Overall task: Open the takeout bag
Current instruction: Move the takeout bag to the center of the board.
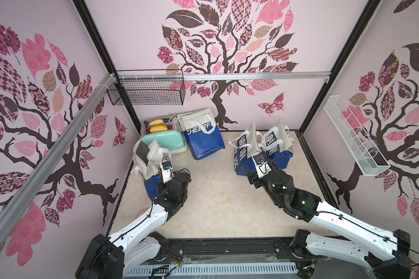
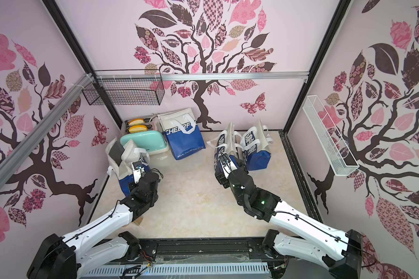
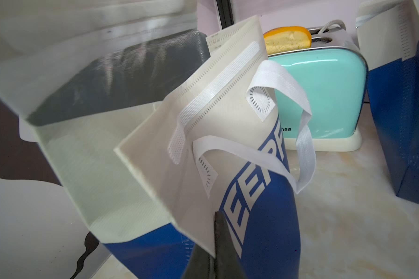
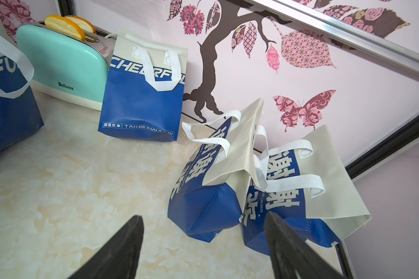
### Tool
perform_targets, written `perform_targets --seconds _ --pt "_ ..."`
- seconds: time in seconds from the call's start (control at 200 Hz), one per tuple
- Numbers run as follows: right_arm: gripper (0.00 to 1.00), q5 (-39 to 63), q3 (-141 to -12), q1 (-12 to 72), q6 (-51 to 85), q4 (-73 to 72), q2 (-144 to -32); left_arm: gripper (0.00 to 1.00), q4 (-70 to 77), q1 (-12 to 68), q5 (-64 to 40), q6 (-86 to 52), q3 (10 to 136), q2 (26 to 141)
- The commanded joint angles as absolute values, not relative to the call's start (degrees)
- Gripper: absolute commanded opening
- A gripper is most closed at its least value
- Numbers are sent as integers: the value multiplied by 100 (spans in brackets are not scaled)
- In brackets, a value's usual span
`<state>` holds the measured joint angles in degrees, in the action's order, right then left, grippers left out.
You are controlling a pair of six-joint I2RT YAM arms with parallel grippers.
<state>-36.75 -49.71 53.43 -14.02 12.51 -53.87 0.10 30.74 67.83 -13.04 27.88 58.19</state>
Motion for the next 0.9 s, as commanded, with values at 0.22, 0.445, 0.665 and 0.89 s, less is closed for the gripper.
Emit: perform_targets --seconds 0.22,0.445,0.665,0.89 --pt "81 -3359 -4964 5336 -1274 1320 -5293 29 -1394 3058 5911 -2685 2747 5055" --pt "82 -3315 -4965 5336 -1245 1369 -5237 47 -1791 3061 5431 -3031 2837 4922" --pt "82 -3213 -4974 5347 -1259 1356 -5193 54 -2283 3325 4864 -3659 2798 4719" --pt "82 -3108 -4983 5344 -1248 1379 -5118 57 -2799 3748 4700 -3901 2767 4262"
